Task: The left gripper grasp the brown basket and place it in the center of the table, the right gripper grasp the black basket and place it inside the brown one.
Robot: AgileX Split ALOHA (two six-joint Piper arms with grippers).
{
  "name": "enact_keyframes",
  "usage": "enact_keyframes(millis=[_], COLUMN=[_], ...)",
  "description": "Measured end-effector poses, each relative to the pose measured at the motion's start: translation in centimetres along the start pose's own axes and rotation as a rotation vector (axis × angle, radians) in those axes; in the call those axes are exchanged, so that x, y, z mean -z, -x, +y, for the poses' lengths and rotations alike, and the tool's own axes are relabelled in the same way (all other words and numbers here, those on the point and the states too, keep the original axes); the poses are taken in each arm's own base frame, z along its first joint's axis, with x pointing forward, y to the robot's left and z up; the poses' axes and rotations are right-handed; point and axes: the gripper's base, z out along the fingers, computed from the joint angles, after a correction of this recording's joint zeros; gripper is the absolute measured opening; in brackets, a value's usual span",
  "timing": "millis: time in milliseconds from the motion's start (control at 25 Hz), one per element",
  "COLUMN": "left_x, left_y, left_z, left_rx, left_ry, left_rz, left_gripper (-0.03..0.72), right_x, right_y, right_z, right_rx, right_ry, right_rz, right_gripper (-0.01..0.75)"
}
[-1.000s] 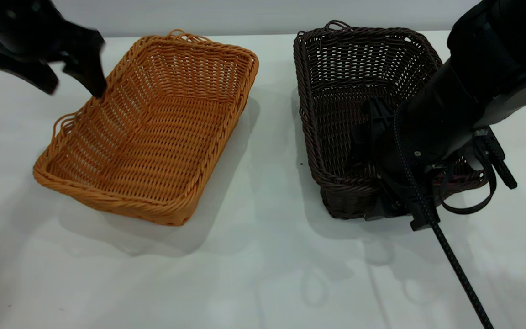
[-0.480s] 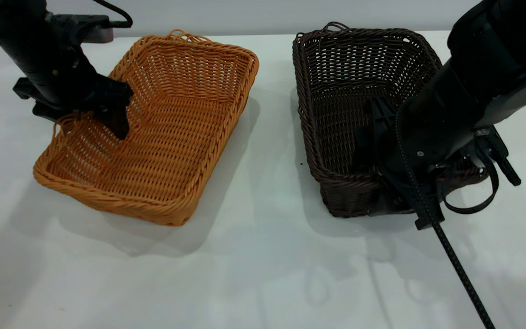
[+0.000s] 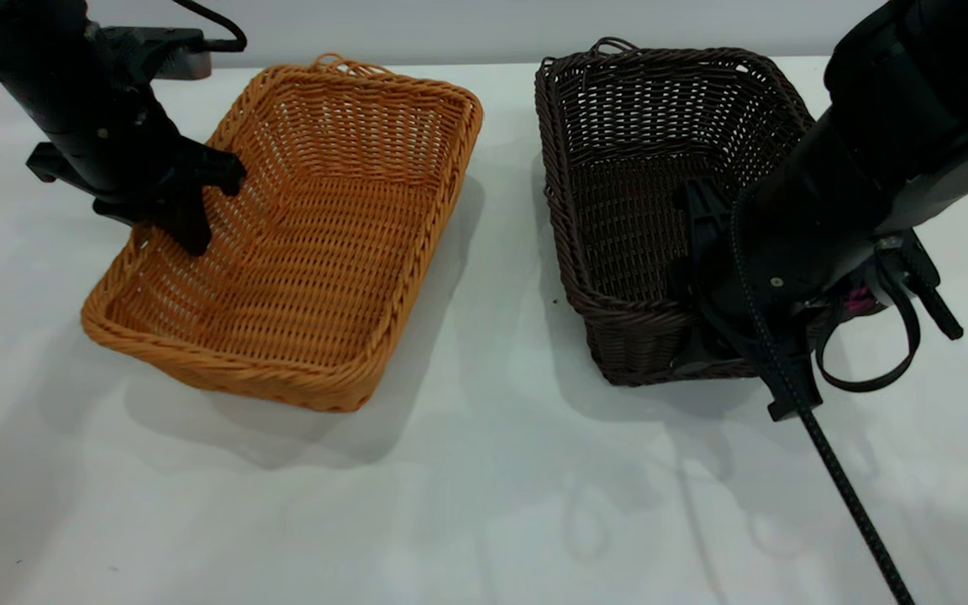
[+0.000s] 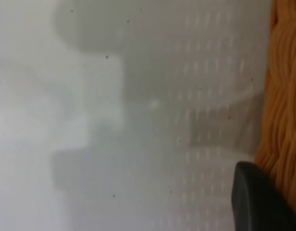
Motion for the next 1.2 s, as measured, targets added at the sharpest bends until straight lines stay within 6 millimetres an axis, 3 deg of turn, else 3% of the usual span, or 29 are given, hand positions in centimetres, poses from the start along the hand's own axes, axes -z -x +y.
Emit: enact_keyframes(millis=[120, 320, 440, 640, 760, 920, 1200], left_x=[0.0, 0.0, 0.0, 0.3, 0.2, -0.8, -1.3], left_y=[0.2, 1.1, 1.9, 2.7, 2.6, 2.5, 2.2], left_z=[0.0, -0.6, -2.4, -6.7, -9.3, -11.7, -13.4], left_rx=[-0.048, -0.293, -0.550, -0.962, -1.177, -1.318, -1.403], left_ry=[0.010, 0.037, 0.067, 0.115, 0.136, 0.139, 0.143], left_rz=[-0.026, -0.118, -0.190, -0.282, -0.314, -0.329, -0.345], left_gripper=[0.075, 0.075, 0.075, 0.075, 0.075, 0.075, 0.075], right_x=[1.2, 4.7, 6.9, 9.8, 11.3, 12.9, 14.4], right_y=[1.1, 5.3, 8.7, 12.1, 12.8, 13.1, 13.4], right_z=[1.1, 3.4, 4.1, 5.2, 5.8, 7.5, 9.6], right_rx=[0.057, 0.212, 0.295, 0.534, 0.672, 0.788, 0.823], right_ry=[0.044, 0.170, 0.237, 0.292, 0.290, 0.307, 0.355], right_rz=[0.004, 0.038, 0.086, 0.269, 0.374, 0.406, 0.386], right_gripper=[0.151, 0.151, 0.150, 0.150, 0.150, 0.150, 0.150])
